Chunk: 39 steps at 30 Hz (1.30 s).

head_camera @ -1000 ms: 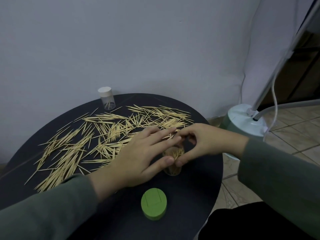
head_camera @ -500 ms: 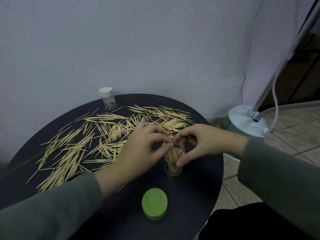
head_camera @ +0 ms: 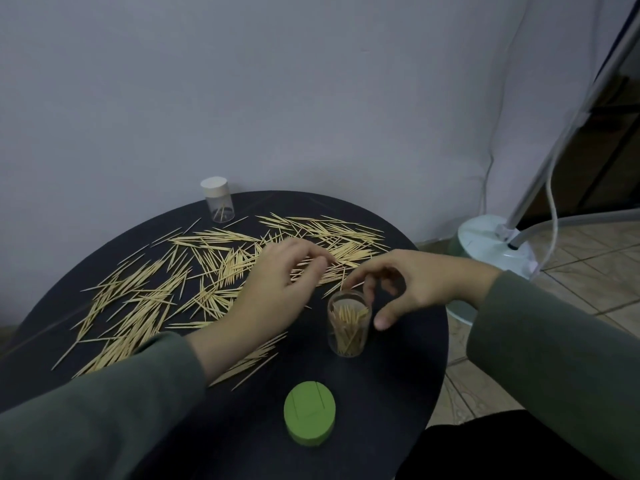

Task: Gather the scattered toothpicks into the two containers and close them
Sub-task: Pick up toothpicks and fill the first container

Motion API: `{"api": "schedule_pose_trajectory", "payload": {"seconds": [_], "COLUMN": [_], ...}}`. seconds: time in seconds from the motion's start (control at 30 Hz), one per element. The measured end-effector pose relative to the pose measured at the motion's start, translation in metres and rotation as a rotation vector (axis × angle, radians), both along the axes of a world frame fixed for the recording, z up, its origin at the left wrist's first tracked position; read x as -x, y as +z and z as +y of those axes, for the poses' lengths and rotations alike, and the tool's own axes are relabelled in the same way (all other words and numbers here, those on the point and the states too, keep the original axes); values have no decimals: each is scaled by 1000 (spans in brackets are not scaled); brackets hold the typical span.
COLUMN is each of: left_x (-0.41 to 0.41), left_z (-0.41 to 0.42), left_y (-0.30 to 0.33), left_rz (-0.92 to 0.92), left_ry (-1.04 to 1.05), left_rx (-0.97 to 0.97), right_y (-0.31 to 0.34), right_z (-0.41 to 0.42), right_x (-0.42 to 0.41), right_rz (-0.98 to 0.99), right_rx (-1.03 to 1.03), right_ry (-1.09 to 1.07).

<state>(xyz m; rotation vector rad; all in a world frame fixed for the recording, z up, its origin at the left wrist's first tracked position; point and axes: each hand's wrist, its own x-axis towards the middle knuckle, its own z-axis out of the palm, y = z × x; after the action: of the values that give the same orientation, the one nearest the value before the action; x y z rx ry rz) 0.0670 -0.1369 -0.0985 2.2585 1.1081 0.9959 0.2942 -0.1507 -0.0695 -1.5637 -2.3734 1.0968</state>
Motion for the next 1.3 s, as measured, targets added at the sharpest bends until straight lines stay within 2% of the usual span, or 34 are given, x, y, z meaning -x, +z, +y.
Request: {"api": "schedule_pose_trajectory", "payload": {"seconds": [0.07, 0.17, 0.27, 0.33, 0.47, 0.6, 1.07, 1.3], "left_x": [1, 2, -2, -4, 3, 10, 12, 13], "left_z": [12, 26, 33, 37, 44, 46, 44, 41], "left_y": [-5, -17, -24, -25, -26, -22, -16, -22], "left_rz": [57, 316, 647, 732, 776, 811, 930, 847], "left_ry": [77, 141, 145, 148, 155, 132, 113, 153], "left_rx": [55, 149, 6, -102, -165, -195, -258, -220], "right_y": [-6, -21, -33, -37, -44, -49, -49, -47], "right_z": [9, 24, 37, 44, 55, 59, 54, 48], "right_x": [-2, 2, 8, 12, 22, 38, 41, 40], "right_rz": [-26, -219, -385, -386, -376, -435, -497, -463], "right_rx": [-29, -169, -322, -404, -538, -567, -692, -713], "right_ry": [-38, -133, -163, -135, -81, -12, -1, -40]}}
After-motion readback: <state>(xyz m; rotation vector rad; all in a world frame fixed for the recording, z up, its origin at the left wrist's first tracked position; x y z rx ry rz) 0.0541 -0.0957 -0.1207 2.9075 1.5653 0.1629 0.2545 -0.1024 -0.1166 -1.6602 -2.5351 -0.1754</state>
